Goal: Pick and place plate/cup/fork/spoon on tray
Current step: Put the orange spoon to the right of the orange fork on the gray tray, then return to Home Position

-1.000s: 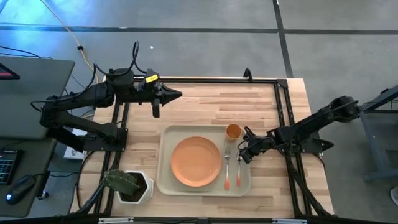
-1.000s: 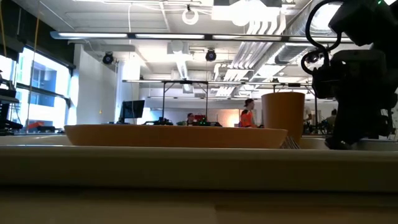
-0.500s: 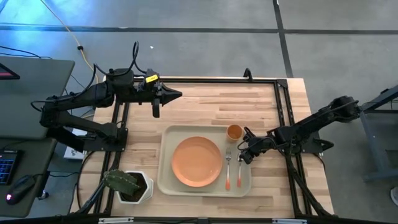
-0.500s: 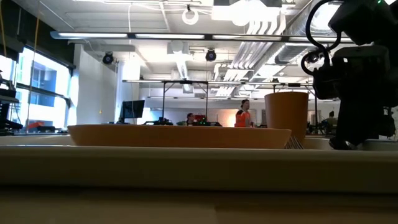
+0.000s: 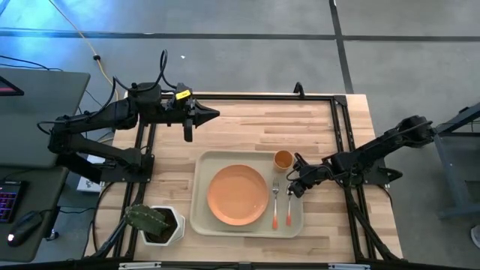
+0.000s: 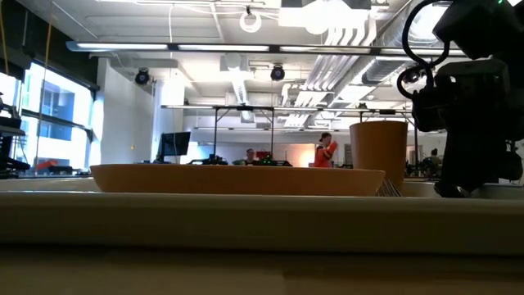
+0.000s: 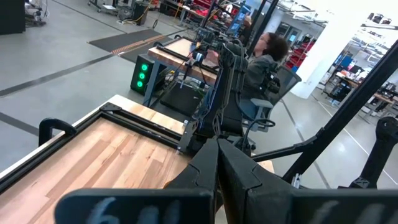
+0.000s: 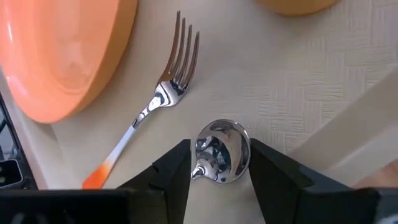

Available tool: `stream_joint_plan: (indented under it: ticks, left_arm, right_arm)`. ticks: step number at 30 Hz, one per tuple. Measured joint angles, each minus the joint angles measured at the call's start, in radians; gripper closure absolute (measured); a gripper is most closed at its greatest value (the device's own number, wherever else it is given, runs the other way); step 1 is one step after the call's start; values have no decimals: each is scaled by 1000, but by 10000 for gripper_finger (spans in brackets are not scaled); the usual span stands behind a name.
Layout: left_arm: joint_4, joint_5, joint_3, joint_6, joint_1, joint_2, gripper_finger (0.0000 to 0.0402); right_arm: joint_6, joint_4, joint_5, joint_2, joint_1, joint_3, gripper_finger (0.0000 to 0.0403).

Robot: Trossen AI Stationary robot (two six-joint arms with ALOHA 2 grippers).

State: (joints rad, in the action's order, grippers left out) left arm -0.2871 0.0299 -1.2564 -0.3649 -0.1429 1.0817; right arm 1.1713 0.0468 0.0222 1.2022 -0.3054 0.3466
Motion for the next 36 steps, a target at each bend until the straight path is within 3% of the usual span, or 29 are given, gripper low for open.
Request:
stream_joint_plan:
  ticks: [11,24,30,36]
  left_arm:
    - [0,0,0,0,0,0,402]
    - [-2,0,0,1,0,0,402]
    - [-2,0,0,0,0,0,401]
    - [0,0,0,1,-1,0,401]
  right_arm:
    - [32,-10,4,-22,31,0,253]
    - [4,86,121,-263,37,4,253]
    - [-215,85,310,-406,37,130,253]
    - [-557,84,454,-440,37,324,253]
